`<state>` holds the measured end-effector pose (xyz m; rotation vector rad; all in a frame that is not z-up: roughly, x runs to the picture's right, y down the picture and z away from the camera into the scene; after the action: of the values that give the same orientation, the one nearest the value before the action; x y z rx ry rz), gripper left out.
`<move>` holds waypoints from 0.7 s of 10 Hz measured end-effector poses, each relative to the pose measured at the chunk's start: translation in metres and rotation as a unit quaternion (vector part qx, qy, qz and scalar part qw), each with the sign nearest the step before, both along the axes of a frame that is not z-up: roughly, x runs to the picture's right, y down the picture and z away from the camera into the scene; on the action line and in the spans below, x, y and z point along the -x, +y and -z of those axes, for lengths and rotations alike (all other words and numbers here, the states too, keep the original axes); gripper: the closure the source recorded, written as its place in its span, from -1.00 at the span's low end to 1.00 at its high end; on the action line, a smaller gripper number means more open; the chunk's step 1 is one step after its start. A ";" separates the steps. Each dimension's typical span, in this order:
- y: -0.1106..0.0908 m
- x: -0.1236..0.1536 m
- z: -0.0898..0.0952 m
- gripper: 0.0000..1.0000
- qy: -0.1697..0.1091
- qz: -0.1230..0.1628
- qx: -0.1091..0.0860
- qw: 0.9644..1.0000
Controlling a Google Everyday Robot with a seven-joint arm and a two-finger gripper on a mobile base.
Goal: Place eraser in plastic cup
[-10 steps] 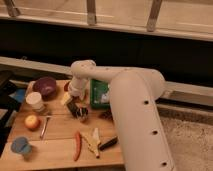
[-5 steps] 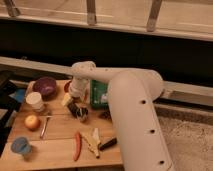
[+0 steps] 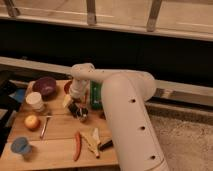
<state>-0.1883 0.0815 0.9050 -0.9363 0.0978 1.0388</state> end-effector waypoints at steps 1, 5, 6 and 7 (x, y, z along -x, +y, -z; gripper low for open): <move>-0.002 0.006 0.000 -0.60 0.000 0.006 -0.005 1.000; -0.013 0.023 -0.004 -0.60 -0.003 0.015 -0.027 1.000; -0.013 0.027 -0.004 -0.60 -0.006 0.017 -0.030 0.999; -0.015 0.033 -0.004 -0.60 -0.010 0.022 -0.040 0.999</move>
<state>-0.2216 0.0664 0.9094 -0.8686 0.0591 0.9862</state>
